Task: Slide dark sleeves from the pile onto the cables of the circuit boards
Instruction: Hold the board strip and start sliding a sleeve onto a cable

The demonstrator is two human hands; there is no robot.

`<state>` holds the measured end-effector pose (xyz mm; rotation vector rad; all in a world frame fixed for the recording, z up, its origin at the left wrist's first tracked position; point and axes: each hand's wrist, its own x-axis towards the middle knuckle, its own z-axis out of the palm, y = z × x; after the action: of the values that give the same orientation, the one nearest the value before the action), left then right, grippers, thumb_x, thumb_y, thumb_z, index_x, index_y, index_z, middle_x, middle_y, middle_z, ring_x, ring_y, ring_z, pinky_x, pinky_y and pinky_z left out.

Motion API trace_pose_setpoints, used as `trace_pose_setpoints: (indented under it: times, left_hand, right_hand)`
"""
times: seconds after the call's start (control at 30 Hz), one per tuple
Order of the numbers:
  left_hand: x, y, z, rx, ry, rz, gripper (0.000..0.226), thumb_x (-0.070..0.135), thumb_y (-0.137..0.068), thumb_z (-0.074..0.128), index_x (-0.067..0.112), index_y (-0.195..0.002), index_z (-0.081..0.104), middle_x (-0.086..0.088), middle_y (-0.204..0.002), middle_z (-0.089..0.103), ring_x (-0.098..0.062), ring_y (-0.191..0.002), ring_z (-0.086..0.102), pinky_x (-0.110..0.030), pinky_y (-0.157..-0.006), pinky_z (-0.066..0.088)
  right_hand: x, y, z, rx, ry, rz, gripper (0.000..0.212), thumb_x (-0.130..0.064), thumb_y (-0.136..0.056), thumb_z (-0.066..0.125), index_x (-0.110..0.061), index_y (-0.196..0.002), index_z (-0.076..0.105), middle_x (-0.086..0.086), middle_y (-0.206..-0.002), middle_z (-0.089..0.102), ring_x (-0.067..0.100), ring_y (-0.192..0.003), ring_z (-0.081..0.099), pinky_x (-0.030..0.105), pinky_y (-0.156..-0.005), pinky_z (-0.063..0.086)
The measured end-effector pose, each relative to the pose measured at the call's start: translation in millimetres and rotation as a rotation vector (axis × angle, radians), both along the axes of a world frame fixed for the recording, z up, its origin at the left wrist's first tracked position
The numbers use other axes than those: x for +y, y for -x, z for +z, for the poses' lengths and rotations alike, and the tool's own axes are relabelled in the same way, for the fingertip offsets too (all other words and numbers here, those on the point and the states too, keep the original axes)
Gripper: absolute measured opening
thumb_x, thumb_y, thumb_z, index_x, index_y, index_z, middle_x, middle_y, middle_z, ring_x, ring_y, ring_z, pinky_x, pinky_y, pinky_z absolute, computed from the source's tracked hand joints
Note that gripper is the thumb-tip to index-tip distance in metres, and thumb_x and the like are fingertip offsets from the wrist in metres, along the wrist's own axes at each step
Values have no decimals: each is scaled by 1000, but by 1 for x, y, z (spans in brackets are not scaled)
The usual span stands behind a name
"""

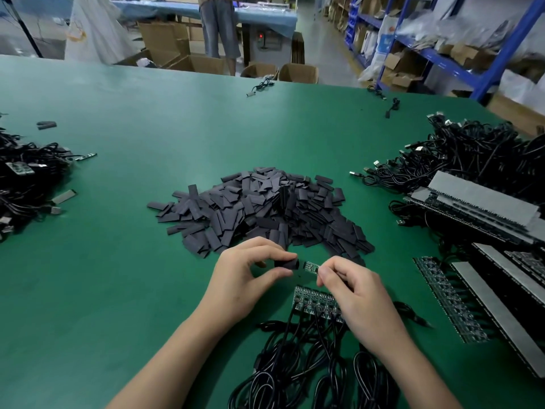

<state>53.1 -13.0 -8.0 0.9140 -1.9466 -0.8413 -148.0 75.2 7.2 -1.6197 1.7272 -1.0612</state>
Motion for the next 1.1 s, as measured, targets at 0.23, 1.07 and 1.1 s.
trace_pose_setpoints:
  times: [0.23, 1.07, 1.1]
  left_hand:
    - [1, 1, 0, -35, -4, -32, 24, 16, -81, 86, 30, -101, 83, 18, -99, 72, -8, -96, 69, -33, -80, 55]
    - [3, -2, 3, -282, 332, -56, 23, 27, -88, 79, 27, -111, 79, 15, -103, 68, -5, -94, 65, -27, -80, 56]
    - [3, -3, 3, -279, 318, -64, 23, 27, -88, 79, 27, -111, 79, 15, -104, 68, -5, -94, 65, -27, -81, 56]
  right_hand:
    - [-1, 1, -4, 35, 9, 26, 25, -34, -103, 57, -26, -80, 62, -7, -52, 42, 6, -47, 32, 25, -48, 26]
    - [-1, -4, -6, 147, -20, -21, 30, -39, -100, 60, -31, -71, 61, -10, -49, 47, 8, -44, 39, 20, -48, 32]
    - [-1, -3, -6, 142, -20, -25, 30, -39, -100, 60, -31, -71, 62, -10, -50, 48, 8, -44, 39, 20, -49, 32]
